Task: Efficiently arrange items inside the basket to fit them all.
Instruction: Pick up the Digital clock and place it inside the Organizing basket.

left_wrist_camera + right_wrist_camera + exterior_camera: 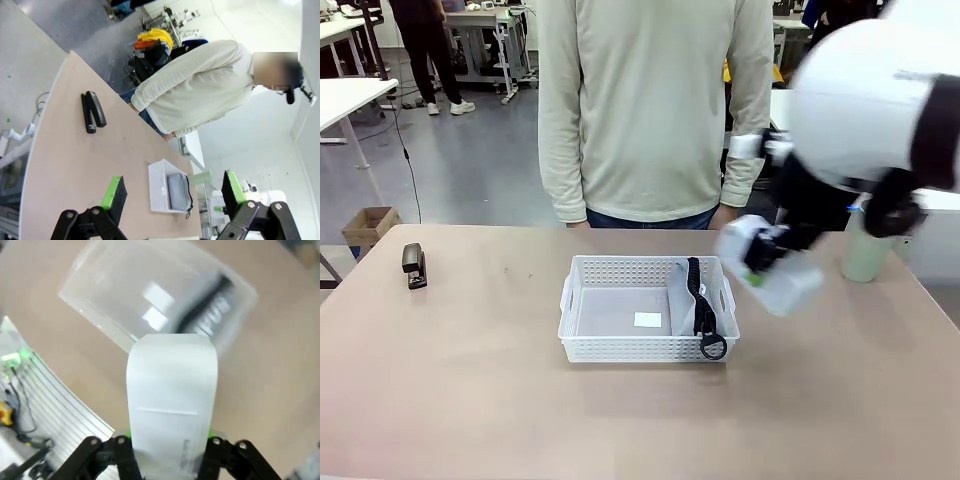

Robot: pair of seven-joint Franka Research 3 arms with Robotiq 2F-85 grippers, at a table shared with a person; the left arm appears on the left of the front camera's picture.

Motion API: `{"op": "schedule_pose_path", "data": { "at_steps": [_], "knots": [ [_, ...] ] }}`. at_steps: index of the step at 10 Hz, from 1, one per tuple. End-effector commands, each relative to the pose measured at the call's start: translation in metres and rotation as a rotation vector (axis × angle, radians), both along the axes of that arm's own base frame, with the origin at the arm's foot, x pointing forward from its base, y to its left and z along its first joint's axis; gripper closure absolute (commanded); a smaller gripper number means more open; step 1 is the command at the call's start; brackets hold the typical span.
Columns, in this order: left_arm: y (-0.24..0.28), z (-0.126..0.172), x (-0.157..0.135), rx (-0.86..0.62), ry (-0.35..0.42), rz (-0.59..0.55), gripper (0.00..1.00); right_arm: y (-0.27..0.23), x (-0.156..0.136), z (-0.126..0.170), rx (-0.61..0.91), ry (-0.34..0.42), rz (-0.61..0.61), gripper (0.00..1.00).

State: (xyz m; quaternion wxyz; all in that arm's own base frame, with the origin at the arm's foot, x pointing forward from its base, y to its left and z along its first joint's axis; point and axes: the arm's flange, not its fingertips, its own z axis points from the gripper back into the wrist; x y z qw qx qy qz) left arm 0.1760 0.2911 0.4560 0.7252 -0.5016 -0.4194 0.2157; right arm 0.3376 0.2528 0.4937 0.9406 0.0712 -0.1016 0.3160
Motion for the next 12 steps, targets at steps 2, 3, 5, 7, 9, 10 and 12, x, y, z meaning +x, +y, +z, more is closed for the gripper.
{"op": "schedule_pose_path", "data": {
  "at_steps": [2,3,5,7,9,10,12],
  "knots": [
    [0.0,0.001,0.001,0.007,-0.03,0.0,0.0,0.091,0.064,-0.018,-0.076,0.07,0.115,0.49],
    [0.0,0.001,0.001,0.007,-0.03,0.0,0.0,0.114,0.068,-0.027,-0.085,0.061,0.118,0.49],
    [0.0,0.001,0.001,0.007,-0.03,0.0,0.0,0.136,0.091,-0.063,-0.066,0.024,0.027,0.49],
    [0.0,0.001,0.001,0.007,-0.03,0.0,0.0,0.123,0.073,-0.062,-0.08,0.056,0.098,0.49],
    [0.0,0.001,0.001,0.007,-0.03,0.0,0.0,0.125,0.086,-0.083,-0.075,0.088,0.064,0.49],
    [0.0,0.001,0.001,0.007,-0.03,0.0,0.0,0.123,0.084,-0.086,-0.083,0.052,0.044,0.49],
    [0.0,0.001,0.001,0.007,-0.03,0.0,0.0,0.132,0.09,-0.11,-0.002,0.054,0.026,0.49]
  ]
}}
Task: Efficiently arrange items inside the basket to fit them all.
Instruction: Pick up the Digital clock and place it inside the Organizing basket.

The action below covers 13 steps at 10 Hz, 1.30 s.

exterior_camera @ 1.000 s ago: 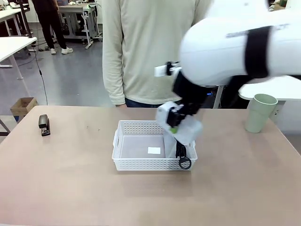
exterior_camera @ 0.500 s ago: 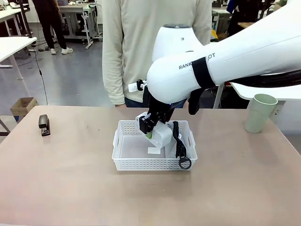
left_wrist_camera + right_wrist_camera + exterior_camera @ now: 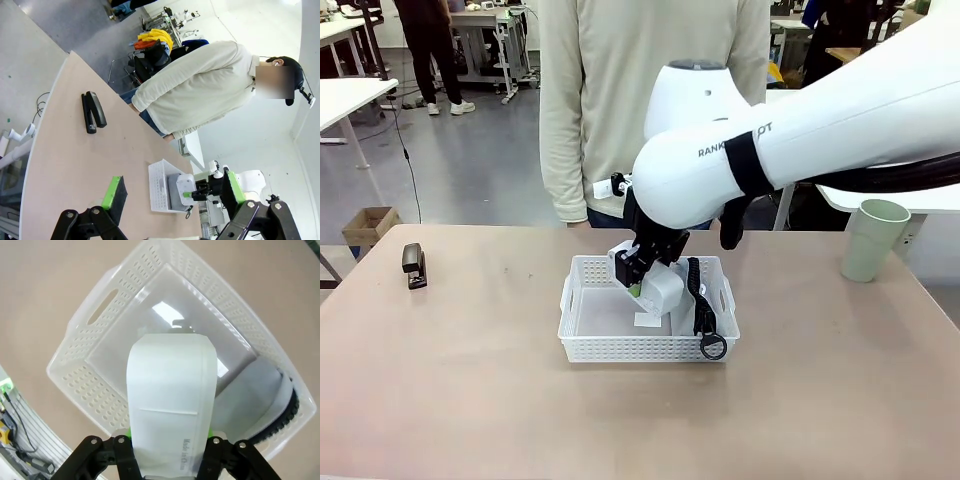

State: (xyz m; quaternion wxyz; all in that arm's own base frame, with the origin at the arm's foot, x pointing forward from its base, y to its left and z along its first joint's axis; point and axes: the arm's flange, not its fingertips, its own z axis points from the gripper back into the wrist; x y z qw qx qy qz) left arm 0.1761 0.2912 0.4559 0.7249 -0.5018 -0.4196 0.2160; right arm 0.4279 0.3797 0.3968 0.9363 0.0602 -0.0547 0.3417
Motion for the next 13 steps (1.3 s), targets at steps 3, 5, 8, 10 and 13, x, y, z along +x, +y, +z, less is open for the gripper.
{"op": "schedule_pose_path", "data": {
  "at_steps": [3,5,8,10,13],
  "knots": [
    [0.0,0.001,0.001,0.007,-0.03,0.0,0.0,0.015,0.001,-0.049,0.036,0.008,0.009,0.49],
    [0.0,0.001,0.001,0.007,-0.03,0.0,0.0,0.015,0.006,-0.066,0.028,0.028,0.019,0.49],
    [0.0,0.001,0.001,0.007,-0.03,0.0,0.0,0.014,0.009,-0.072,0.022,0.042,0.028,0.49],
    [0.0,0.001,0.001,0.007,-0.03,0.0,0.0,0.012,0.008,-0.073,0.024,0.035,0.031,0.49],
    [0.0,0.001,0.001,0.007,-0.03,0.0,0.0,0.013,0.006,-0.072,0.027,-0.006,0.044,0.0]
  ]
}}
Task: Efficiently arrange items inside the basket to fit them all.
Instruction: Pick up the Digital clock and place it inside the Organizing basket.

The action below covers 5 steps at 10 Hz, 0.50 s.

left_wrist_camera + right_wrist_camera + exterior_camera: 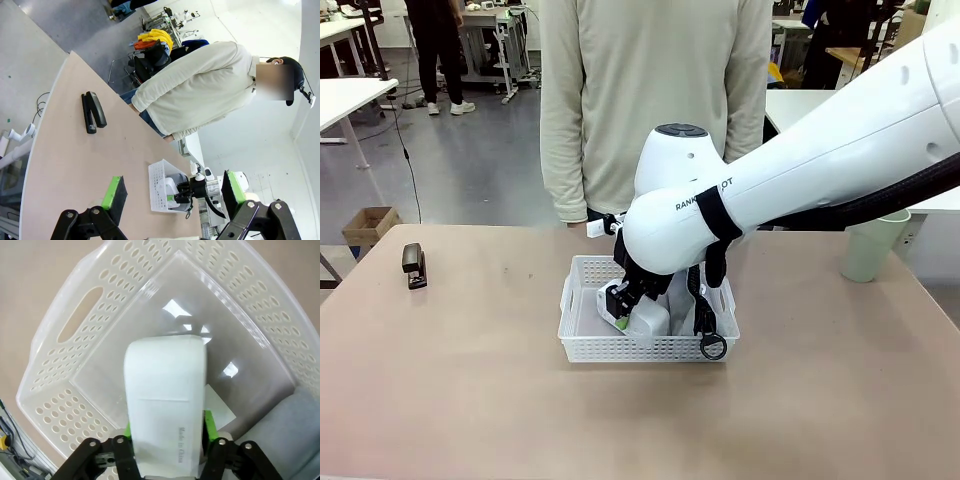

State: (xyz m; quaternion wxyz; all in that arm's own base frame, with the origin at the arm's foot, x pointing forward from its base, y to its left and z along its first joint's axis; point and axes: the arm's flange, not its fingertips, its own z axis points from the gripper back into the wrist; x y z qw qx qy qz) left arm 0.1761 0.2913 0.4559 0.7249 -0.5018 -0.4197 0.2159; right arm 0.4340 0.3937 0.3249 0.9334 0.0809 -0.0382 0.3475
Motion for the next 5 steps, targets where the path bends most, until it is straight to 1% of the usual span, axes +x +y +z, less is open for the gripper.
{"op": "schedule_pose_path", "data": {
  "at_steps": [1,5],
  "knots": [
    [0.0,0.001,0.001,0.007,-0.029,0.0,0.0,-0.001,0.0,0.001,0.013,-0.06,0.027,0.0],
    [0.0,0.001,0.001,0.007,-0.029,0.0,0.0,-0.013,0.0,0.007,0.071,-0.084,0.013,0.0]
  ]
}}
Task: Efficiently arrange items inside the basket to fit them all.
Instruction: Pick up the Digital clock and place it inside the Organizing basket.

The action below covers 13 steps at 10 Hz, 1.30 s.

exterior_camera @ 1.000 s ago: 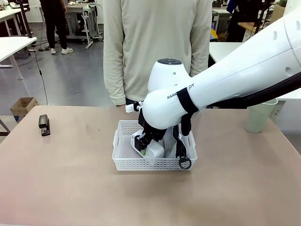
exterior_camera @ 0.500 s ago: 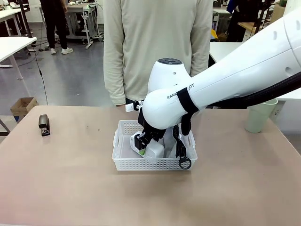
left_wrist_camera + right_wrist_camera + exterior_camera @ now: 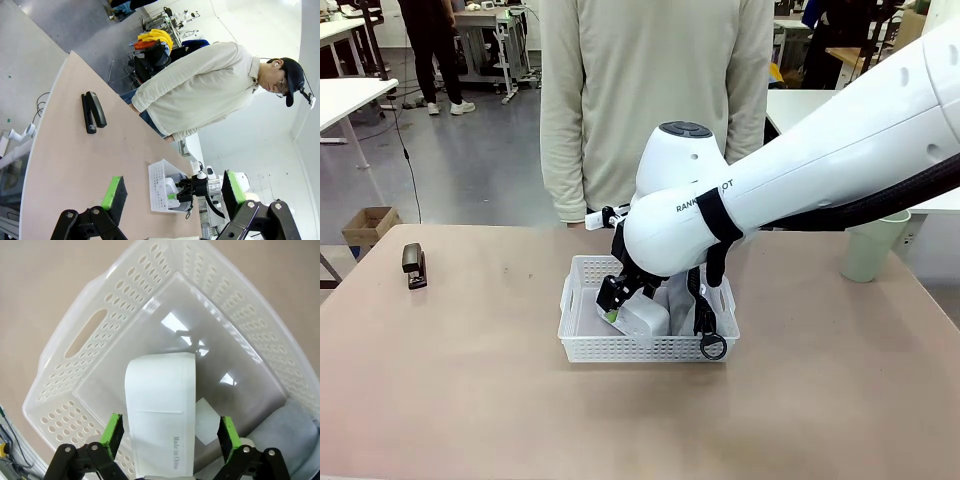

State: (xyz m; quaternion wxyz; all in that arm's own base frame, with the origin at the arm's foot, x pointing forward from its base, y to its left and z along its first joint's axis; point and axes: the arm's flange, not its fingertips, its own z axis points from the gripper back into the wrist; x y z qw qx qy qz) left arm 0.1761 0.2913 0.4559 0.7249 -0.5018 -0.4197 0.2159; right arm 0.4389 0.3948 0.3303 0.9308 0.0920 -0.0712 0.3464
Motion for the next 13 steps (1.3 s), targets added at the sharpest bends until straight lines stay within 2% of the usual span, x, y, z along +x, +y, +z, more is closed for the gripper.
{"op": "schedule_pose_path", "data": {
  "at_steps": [1,2,4,5,7,8,9,10,11,12,13],
  "knots": [
    [0.0,0.001,0.001,0.007,-0.029,0.0,0.0,-0.024,-0.006,0.01,0.057,-0.031,0.022,0.0],
    [0.0,0.001,0.001,0.007,-0.029,0.0,0.0,-0.047,-0.008,0.029,0.118,-0.028,0.035,0.0],
    [0.0,0.001,0.001,0.007,-0.029,0.0,0.0,-0.122,-0.02,0.07,0.234,0.142,-0.012,0.0],
    [0.0,0.001,0.001,0.007,-0.029,0.0,0.0,-0.165,-0.03,0.088,0.316,0.174,-0.058,0.0],
    [0.0,0.001,0.001,0.007,-0.029,0.0,0.0,-0.257,-0.073,0.114,0.529,0.157,-0.174,0.0],
    [0.0,0.001,0.001,0.007,-0.029,0.0,0.0,-0.301,-0.1,0.119,0.689,0.145,-0.214,0.0],
    [0.0,0.001,0.001,0.007,-0.029,0.0,0.0,-0.341,-0.121,0.115,0.857,0.166,-0.259,0.0],
    [0.0,0.001,0.001,0.007,-0.029,0.0,0.0,-0.381,-0.141,0.103,1.055,0.205,-0.353,0.0],
    [0.0,0.001,0.001,0.007,-0.029,0.0,0.0,-0.418,-0.16,0.086,1.234,0.271,-0.526,0.0],
    [0.0,0.001,0.001,0.007,-0.029,0.0,0.0,-0.456,-0.191,0.061,1.397,0.248,-0.681,0.0],
    [0.0,0.001,0.001,0.007,-0.029,0.0,0.0,-0.481,-0.22,0.041,1.519,0.199,-0.747,0.0]
  ]
}}
